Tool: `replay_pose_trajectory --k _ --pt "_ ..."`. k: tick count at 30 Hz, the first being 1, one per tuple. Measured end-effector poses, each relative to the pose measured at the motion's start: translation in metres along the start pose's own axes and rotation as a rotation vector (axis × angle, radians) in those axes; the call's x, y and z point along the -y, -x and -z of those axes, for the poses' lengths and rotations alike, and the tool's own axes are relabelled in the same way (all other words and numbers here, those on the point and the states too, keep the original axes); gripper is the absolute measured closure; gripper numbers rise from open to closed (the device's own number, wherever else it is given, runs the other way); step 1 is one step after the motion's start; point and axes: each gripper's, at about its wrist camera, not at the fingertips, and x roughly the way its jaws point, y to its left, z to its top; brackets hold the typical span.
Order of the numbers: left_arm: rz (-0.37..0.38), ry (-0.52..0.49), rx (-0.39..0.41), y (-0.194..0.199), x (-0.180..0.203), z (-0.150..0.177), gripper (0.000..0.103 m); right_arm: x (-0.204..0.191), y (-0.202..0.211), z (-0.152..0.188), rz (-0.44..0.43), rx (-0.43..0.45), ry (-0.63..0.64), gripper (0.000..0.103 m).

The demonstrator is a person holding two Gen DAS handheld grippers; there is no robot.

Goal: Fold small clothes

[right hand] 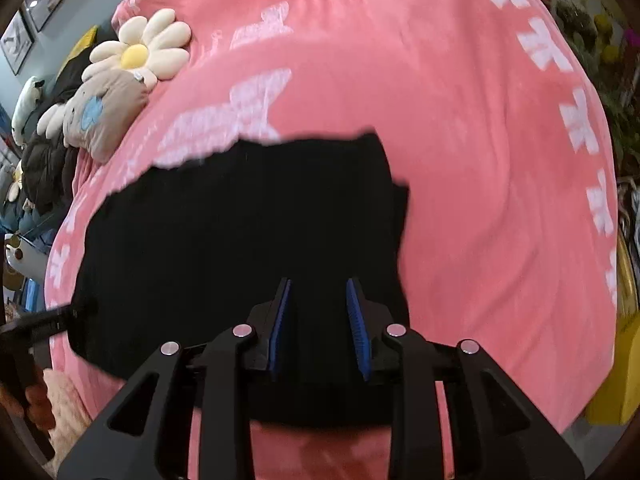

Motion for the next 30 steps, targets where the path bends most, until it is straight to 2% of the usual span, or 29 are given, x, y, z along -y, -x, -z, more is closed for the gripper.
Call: replay_pose_trajectory --k 3,6,9,12,14,16,18,21,23,25,26,30 --pt "-0.015 -0.017 0.008 0.006 0.003 0.008 0.037 0.012 0.005 0.022 0.034 -0.024 -0.045 0.074" --pt "-0.023 -0.02 0.009 0.012 0.005 0.016 0.037 0.019 0.005 0.034 0.05 -0.049 -0.086 0.051" --pt "-0.026 -0.022 0.008 0.016 0.006 0.023 0.037 0.025 0.0 0.042 0.051 -0.095 -0.093 0.049" --pt "-0.03 -0.03 0.008 0.019 0.008 0.029 0.037 0.025 -0.01 0.051 0.032 -0.135 -0.108 0.038" --pt "-0.034 -0.032 0.005 0.021 0.009 0.034 0.037 0.027 -0.018 0.058 0.031 -0.152 -0.105 0.04" --pt "-0.032 -0.035 0.001 0.023 0.009 0.041 0.037 0.027 -0.018 0.058 0.004 -0.144 -0.113 0.06" --pt "-0.036 -0.041 0.002 0.025 0.01 0.046 0.037 0.025 -0.012 0.055 0.039 -0.119 -0.105 0.068" --pt "-0.042 -0.048 0.002 0.027 0.01 0.053 0.036 0.028 -0.012 0.056 0.035 -0.131 -0.117 0.068" --pt "-0.047 -0.044 -0.003 0.026 0.007 0.056 0.036 0.031 -0.005 0.055 0.032 -0.105 -0.135 0.067" --pt "-0.042 -0.028 -0.009 0.024 0.0 0.057 0.036 0.035 0.005 0.052 0.021 -0.069 -0.159 0.054" --pt "-0.033 -0.019 -0.011 0.023 -0.004 0.057 0.035 0.038 0.008 0.05 0.009 -0.061 -0.174 0.051" --pt "0.079 0.081 -0.044 0.014 -0.031 0.06 0.033 0.048 0.01 0.046 -0.012 -0.06 -0.199 0.049"
